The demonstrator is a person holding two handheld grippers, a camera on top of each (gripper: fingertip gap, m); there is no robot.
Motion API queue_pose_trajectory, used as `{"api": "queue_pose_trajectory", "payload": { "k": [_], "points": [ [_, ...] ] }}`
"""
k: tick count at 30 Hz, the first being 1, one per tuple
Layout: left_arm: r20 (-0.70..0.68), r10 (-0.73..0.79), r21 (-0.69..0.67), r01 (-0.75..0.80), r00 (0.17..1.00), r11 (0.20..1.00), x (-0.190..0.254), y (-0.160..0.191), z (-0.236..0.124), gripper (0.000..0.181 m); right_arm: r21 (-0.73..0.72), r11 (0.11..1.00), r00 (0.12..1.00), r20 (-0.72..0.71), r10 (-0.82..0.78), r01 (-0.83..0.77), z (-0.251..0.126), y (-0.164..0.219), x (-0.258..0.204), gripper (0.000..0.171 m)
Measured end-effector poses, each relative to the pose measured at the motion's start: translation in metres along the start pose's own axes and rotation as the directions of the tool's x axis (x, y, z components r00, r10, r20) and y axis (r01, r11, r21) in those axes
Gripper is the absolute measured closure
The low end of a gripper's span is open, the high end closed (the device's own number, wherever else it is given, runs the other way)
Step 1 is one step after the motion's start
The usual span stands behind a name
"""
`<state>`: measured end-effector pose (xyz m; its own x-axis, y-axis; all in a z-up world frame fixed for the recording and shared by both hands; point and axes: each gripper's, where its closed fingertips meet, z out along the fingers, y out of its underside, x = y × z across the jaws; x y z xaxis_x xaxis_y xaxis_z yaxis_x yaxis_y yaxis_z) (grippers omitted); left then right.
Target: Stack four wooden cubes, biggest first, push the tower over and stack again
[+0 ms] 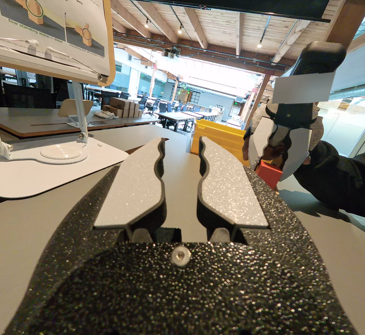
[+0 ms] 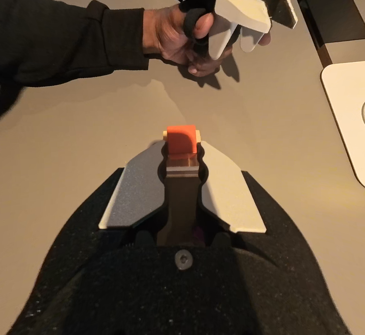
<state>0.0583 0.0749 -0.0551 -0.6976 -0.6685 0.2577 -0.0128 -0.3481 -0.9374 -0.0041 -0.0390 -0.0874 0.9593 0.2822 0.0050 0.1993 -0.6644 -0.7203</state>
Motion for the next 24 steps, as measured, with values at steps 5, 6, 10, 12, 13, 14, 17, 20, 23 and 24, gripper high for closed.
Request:
{"api": "queue_pose_trajectory", "payload": {
  "k": [5, 6, 10, 12, 13, 14, 17, 20, 23, 24],
  "points": [
    [-0.002, 0.001, -0.001, -0.001, 1.000, 1.000, 0.000, 0.000, 0.000, 0.151, -0.025, 1.000, 1.000, -0.007, -0.004, 0.004, 0.002, 0.004, 0.000, 0.142],
    [-0.002, 0.002, -0.001, -0.002, 1.000, 1.000, 0.000, 0.000, 0.000, 0.151, -0.036, 0.999, 1.000, -0.009, -0.009, 0.009, 0.002, 0.006, 0.000, 0.141],
    [-0.004, 0.002, -0.002, -0.002, 1.000, 1.000, 0.001, 0.000, 0.000, 0.152, -0.037, 0.999, 1.000, -0.012, -0.019, 0.018, 0.004, 0.006, 0.000, 0.133],
    [-0.005, 0.002, -0.001, -0.002, 1.000, 1.000, 0.001, 0.000, 0.000, 0.152, -0.035, 0.999, 1.000, -0.010, -0.026, 0.025, 0.002, 0.006, 0.000, 0.130],
    [-0.006, 0.003, -0.001, -0.003, 1.000, 1.000, 0.001, 0.000, 0.000, 0.152, -0.035, 0.999, 0.999, -0.011, -0.031, 0.031, -0.001, 0.006, 0.000, 0.128],
    [-0.006, 0.003, -0.001, -0.003, 1.000, 1.000, 0.001, 0.000, 0.000, 0.152, -0.034, 0.999, 0.999, -0.010, -0.037, 0.037, -0.003, 0.007, 0.000, 0.127],
    [-0.007, 0.004, 0.000, -0.004, 1.000, 1.000, 0.001, 0.000, 0.000, 0.153, -0.023, 0.998, 0.998, -0.018, -0.060, 0.060, -0.020, 0.010, 0.004, 0.124],
    [-0.008, 0.005, 0.003, -0.005, 1.000, 1.000, 0.001, 0.000, 0.000, 0.153, 0.007, 0.999, 0.996, -0.074, -0.044, 0.045, -0.039, 0.019, 0.022, 0.125],
    [-0.008, 0.005, 0.005, -0.005, 1.000, 1.000, 0.001, -0.001, 0.000, 0.153, 0.097, 0.994, 0.992, -0.113, 0.059, -0.048, -0.045, 0.038, 0.045, 0.127],
    [-0.008, 0.004, 0.005, -0.004, 1.000, 1.000, 0.001, -0.001, 0.000, 0.154, 0.137, 0.986, 0.986, -0.126, 0.107, -0.090, -0.042, 0.047, 0.052, 0.127]
  ]
}}
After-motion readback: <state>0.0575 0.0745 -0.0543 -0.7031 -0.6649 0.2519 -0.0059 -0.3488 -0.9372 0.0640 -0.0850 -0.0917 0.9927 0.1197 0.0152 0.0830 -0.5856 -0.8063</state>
